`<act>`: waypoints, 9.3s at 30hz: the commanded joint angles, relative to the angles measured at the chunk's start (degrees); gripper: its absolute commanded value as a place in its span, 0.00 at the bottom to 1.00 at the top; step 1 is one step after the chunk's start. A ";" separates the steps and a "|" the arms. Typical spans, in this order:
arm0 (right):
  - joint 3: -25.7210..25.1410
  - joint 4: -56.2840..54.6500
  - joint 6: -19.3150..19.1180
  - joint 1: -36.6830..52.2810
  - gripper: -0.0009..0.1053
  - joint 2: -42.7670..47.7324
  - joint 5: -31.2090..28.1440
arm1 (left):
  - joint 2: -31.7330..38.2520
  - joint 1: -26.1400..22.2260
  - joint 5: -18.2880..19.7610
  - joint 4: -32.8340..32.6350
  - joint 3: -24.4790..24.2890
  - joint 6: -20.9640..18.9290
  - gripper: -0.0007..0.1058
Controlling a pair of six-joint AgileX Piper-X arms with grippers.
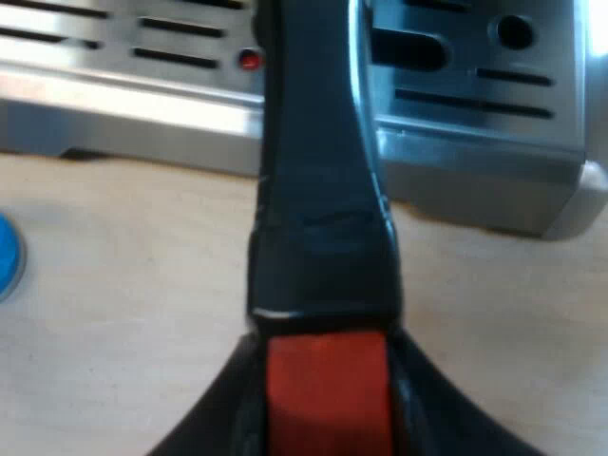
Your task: Grind coffee beans and then tamp
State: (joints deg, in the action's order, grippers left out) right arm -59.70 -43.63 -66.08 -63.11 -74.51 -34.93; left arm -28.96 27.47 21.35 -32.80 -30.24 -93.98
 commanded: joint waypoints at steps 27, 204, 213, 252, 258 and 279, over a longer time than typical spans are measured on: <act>-0.83 -6.83 4.52 -7.32 0.01 6.94 -6.51 | 2.05 0.36 0.39 -0.88 -0.23 -0.04 0.59; 6.48 13.41 -16.38 -13.06 0.45 9.72 6.51 | 10.44 0.36 0.39 -13.59 -0.75 -0.87 0.59; 6.48 13.40 -16.38 -13.06 0.45 9.72 6.51 | 10.44 0.36 -2.78 -13.59 -0.75 -1.68 0.62; 6.48 13.40 -16.38 -13.06 0.45 9.72 6.86 | -13.09 0.36 -10.53 7.00 4.58 1.51 0.72; 6.48 13.40 -16.38 -13.06 0.45 9.72 6.86 | -18.71 0.36 -10.82 9.50 4.58 1.51 0.72; 6.48 13.40 -16.38 -13.06 0.45 9.72 6.86 | -35.38 0.36 -12.79 22.45 4.58 1.51 0.72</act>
State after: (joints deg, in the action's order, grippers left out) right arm -52.77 -30.51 -81.55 -76.55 -65.34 -28.07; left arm -64.23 27.47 9.30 -11.39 -25.35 -92.66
